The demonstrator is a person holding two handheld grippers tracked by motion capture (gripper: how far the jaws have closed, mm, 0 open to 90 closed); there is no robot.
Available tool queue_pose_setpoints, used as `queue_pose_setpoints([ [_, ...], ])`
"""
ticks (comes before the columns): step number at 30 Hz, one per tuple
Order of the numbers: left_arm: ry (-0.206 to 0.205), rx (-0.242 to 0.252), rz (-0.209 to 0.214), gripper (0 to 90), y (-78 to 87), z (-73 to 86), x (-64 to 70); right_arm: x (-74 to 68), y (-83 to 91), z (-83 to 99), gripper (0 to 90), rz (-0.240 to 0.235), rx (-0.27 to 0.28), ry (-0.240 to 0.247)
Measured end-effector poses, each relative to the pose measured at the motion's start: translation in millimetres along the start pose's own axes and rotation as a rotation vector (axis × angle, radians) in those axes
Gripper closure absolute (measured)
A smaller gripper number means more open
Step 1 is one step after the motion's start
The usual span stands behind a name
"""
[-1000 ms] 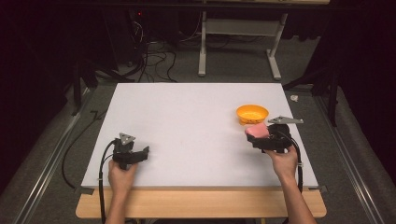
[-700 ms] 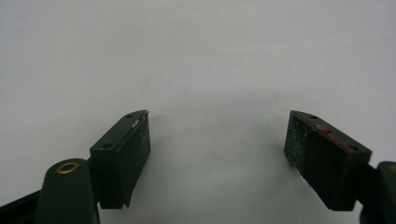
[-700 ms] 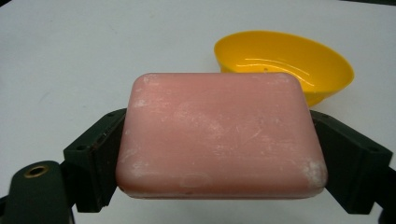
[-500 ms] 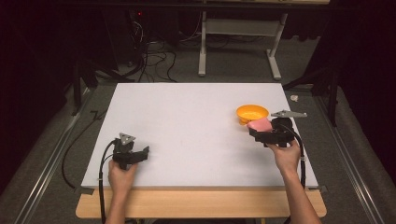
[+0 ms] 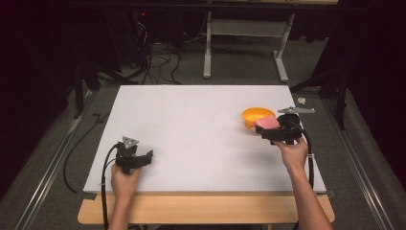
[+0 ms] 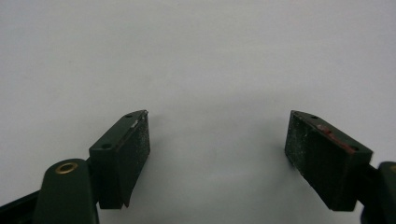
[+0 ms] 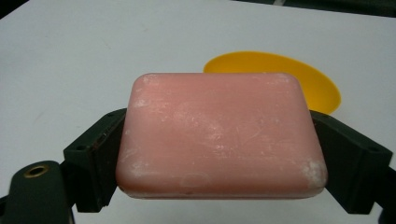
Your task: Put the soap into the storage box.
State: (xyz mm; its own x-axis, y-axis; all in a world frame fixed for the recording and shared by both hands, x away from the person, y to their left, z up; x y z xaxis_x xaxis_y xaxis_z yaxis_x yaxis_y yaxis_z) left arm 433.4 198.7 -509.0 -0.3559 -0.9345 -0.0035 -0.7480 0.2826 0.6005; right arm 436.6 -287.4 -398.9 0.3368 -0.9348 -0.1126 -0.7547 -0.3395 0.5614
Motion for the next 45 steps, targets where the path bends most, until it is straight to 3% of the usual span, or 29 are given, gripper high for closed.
queue_pose_setpoints([
  [14, -0.001, 0.001, -0.001, 22.3, 0.1, 0.0, 0.2, 5.3, -13.7, -17.1, 13.8, 0.012, -0.026, -0.019],
  [35, 0.001, 0.002, 0.002, 22.7, -0.1, 0.0, 0.2, 14.0, -33.0, -28.1, 13.9, 0.039, -0.053, -0.058],
  [45, 0.002, 0.000, 0.002, 22.4, -0.1, -0.1, 0.0, 18.6, -50.5, -32.5, 13.9, 0.057, -0.107, -0.066],
])
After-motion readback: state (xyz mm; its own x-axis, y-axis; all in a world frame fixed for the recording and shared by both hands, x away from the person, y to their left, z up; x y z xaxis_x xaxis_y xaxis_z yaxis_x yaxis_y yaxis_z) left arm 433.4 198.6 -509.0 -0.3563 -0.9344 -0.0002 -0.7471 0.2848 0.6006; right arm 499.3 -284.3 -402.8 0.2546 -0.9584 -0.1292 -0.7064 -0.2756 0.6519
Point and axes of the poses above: each handheld gripper's, and its own axes: y roughly backward along the jaws, z roughly out of its underside, x roughly to its right, the point moved 3 cm from there along -y, roughly forward along the jaws, and after that the axes turned 5 degrees about x, right-handed, at the moved point
